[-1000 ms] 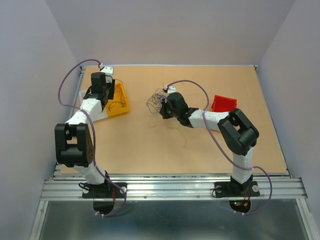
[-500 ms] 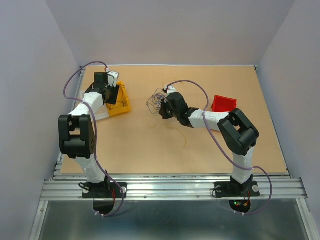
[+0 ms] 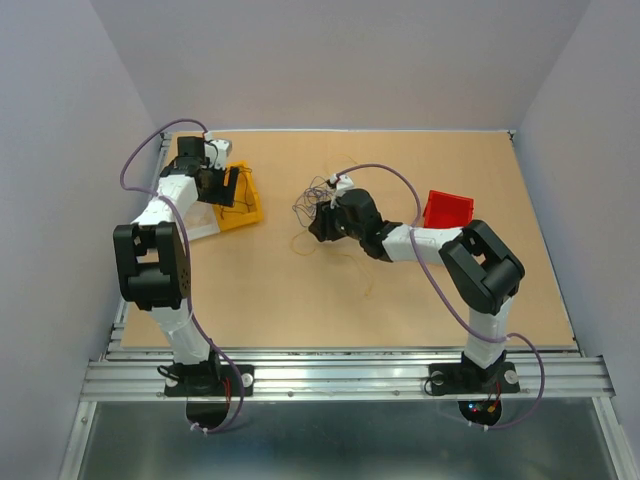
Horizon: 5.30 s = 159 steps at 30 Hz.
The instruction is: Untangle the cables
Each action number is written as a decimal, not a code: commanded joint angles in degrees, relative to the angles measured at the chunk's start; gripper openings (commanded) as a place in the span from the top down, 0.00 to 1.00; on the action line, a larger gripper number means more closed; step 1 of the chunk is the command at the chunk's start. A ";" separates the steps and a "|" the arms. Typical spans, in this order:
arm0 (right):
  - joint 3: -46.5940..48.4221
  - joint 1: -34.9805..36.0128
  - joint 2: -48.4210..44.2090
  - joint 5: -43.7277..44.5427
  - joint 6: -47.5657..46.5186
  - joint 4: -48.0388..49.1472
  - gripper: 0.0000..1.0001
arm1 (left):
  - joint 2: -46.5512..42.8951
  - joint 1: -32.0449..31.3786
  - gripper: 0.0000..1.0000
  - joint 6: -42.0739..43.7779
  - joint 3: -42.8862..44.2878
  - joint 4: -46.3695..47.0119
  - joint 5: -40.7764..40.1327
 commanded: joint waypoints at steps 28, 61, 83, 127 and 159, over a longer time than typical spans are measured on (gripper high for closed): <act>34.51 0.88 24.51 -19.69 -38.86 23.62 0.23 | -2.01 0.04 0.26 0.26 -3.06 -2.42 5.88; 50.44 1.68 34.02 -23.30 -30.08 25.38 0.67 | -9.47 -3.04 0.26 -0.36 -6.41 -0.67 3.95; 3.97 0.27 4.32 -14.68 -24.01 45.33 0.74 | -6.06 -3.12 0.54 -1.59 -3.50 0.65 0.61; -11.96 -0.26 -6.67 -9.06 -26.91 48.76 0.80 | 10.47 -8.04 1.00 -6.87 14.61 2.41 -10.73; 4.29 -1.05 -6.68 -4.65 -12.14 -18.39 0.45 | -24.67 -13.14 0.21 -4.58 -20.28 29.73 -6.25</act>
